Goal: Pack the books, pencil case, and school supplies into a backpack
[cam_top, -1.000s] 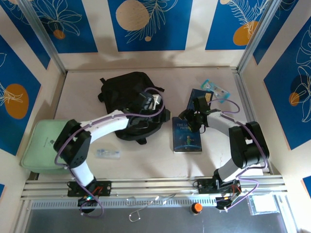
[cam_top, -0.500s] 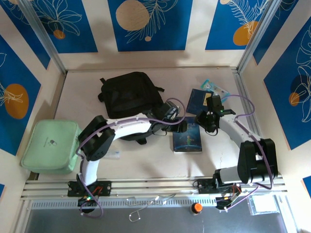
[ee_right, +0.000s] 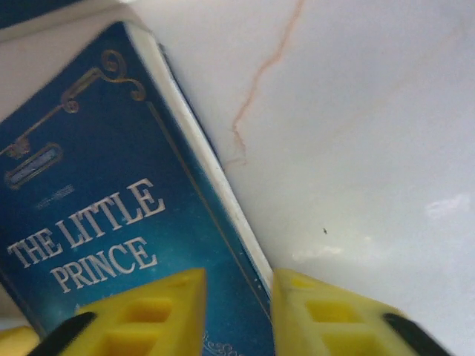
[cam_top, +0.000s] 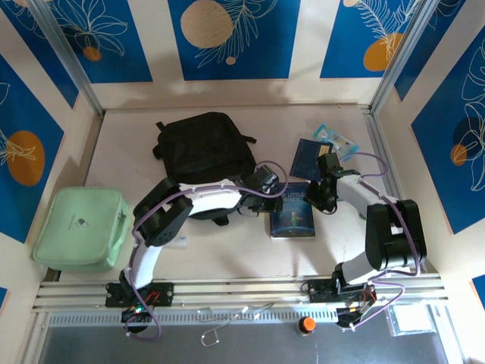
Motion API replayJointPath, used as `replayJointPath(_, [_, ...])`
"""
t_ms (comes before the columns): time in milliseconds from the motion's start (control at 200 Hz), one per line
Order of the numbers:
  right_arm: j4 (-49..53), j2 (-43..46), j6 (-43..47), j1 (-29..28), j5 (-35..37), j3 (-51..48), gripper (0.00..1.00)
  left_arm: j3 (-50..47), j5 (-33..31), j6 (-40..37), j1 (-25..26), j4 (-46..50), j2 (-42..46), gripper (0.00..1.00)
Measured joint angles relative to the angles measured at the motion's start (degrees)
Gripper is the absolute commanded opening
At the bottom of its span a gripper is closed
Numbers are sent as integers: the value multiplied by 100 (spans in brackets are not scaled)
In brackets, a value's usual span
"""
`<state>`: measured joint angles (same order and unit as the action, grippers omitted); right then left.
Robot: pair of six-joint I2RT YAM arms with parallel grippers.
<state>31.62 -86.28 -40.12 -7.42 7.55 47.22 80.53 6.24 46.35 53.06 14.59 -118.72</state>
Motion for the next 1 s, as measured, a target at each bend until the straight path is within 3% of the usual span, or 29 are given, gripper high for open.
replayJointPath(470, [-98, -247, 28, 85, -223, -13, 22, 35, 170, 343, -94, -57, -72, 43])
replayJointPath(760, [-190, -251, 28, 278, -549, -85, 22, 168, 323, 472, -129, 35, -118, 51])
replayJointPath(1000, [-225, -251, 28, 356, -704, -114, 21, 291, 540, 599, -136, 125, -190, 48])
